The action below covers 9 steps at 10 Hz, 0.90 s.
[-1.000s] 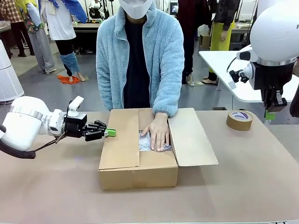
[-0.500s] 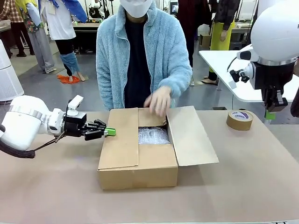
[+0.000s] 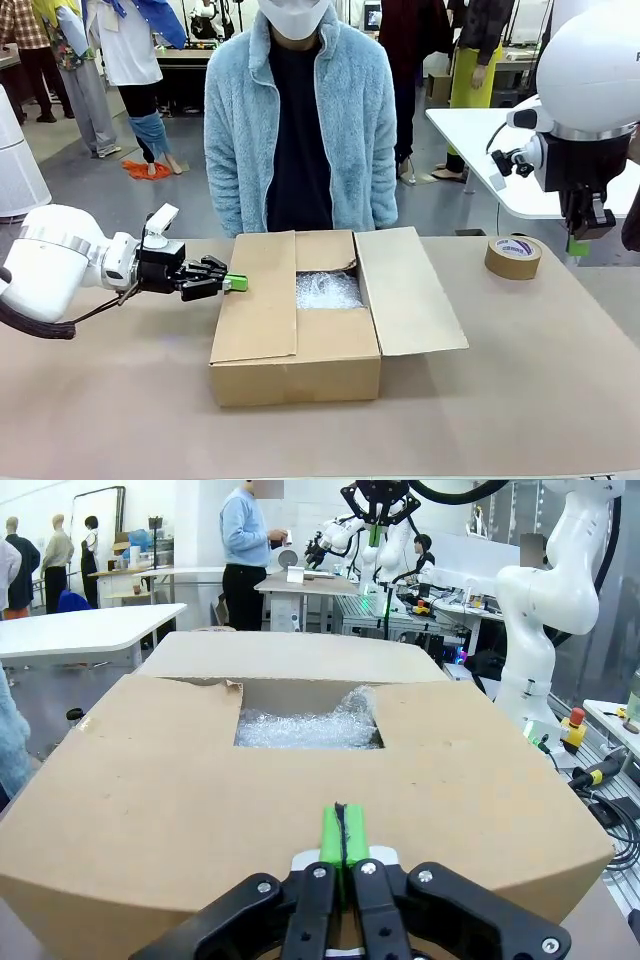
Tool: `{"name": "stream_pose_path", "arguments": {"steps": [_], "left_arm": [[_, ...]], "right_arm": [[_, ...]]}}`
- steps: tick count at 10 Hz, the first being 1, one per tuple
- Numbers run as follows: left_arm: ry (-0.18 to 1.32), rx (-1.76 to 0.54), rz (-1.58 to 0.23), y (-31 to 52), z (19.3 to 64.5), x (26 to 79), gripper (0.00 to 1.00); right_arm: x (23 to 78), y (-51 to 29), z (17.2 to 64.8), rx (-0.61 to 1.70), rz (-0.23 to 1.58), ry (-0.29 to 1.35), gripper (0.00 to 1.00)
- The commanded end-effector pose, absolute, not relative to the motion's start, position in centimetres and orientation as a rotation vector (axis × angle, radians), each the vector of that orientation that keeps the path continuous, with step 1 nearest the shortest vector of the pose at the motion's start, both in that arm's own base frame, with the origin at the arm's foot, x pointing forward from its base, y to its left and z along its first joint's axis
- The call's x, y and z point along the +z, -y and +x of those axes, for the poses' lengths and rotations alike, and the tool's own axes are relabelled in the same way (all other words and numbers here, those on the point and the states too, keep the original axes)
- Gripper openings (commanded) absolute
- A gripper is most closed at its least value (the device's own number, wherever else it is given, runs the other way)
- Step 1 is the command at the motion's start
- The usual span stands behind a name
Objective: Wrap the clocks to prevent damage.
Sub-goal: Push the left (or right) flap of the Package Box to close it.
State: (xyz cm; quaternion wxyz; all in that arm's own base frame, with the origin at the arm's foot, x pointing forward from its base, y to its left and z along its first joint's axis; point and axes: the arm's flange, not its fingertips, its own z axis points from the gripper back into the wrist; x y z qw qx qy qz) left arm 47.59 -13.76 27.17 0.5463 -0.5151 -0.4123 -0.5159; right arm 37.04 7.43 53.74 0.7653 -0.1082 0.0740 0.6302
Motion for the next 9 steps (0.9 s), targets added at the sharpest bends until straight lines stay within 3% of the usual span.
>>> {"name": "stream_pose_path", "arguments": {"steps": [1, 9], "left_arm": [[0.971, -1.220, -1.216, 13.85, 47.55, 26.86, 0.00], [0.971, -1.220, -1.216, 13.85, 47.55, 26.86, 0.00]], "right_arm": [[53.73, -7.45, 36.94, 1.354, -0.248, -0.173, 0.01], [53.74, -7.43, 37.04, 1.369, -0.235, -0.161, 0.01]]}}
